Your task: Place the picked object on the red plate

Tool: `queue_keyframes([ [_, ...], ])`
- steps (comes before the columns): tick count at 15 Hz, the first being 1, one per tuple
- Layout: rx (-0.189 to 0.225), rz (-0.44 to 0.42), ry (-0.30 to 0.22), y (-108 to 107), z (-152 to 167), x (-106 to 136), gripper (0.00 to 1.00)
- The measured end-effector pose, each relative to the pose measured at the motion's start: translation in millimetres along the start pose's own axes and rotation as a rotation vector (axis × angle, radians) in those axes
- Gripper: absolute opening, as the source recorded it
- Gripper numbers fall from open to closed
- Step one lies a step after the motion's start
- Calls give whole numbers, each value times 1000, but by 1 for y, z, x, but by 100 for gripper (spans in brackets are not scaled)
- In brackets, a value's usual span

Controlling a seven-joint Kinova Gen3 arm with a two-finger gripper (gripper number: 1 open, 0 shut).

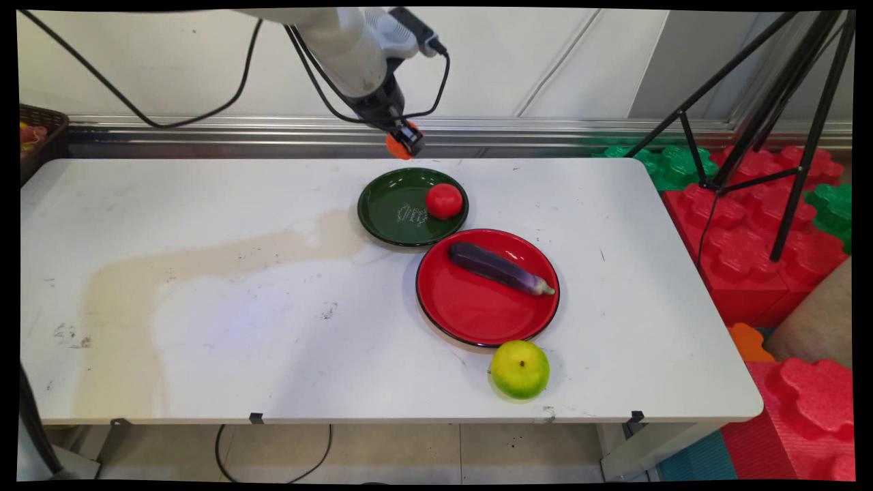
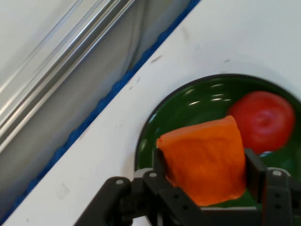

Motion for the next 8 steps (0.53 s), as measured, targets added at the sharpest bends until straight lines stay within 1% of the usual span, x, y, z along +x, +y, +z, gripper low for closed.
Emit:
queue_keyframes([
  [4, -54, 92, 40, 11, -38, -1, 0],
  [8, -143, 215, 75, 34, -80, -5, 0],
])
